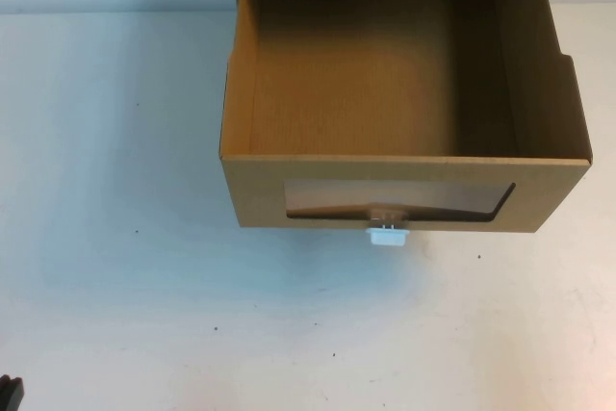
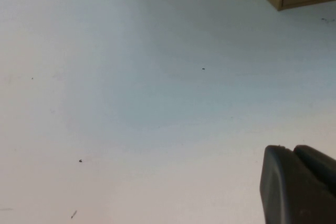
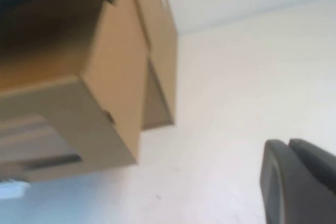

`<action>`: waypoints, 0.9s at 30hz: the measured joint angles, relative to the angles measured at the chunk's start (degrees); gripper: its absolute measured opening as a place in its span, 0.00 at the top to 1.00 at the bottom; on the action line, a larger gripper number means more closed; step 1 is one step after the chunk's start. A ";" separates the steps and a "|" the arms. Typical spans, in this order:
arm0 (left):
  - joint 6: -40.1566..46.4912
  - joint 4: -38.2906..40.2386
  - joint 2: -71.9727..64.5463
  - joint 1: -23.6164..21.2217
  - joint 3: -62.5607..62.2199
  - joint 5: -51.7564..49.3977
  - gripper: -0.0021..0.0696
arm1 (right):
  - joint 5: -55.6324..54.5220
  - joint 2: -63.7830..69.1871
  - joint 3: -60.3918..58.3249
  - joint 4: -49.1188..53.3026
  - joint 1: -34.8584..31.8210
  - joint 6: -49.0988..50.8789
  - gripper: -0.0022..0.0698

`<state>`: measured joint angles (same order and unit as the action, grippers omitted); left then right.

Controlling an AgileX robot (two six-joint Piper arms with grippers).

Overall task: Open the shoe box
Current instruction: 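Pull the top drawer of the cardboard box fully open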

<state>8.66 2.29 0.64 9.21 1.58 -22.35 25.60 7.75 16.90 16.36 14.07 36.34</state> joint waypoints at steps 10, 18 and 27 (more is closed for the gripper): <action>0.00 0.00 0.00 0.00 0.00 0.00 0.98 | -0.84 -4.26 -8.71 -2.86 -3.75 -16.90 0.99; 0.00 0.00 0.00 0.00 0.00 0.00 0.98 | -0.48 -8.17 -13.24 -12.20 -5.65 -30.93 0.99; 0.00 0.00 0.00 0.00 0.00 0.00 0.98 | 0.45 -8.17 -14.11 -14.54 -9.41 -32.96 0.99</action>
<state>8.66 2.29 0.64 9.21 1.58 -22.35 26.05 -0.42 2.79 1.83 4.66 3.38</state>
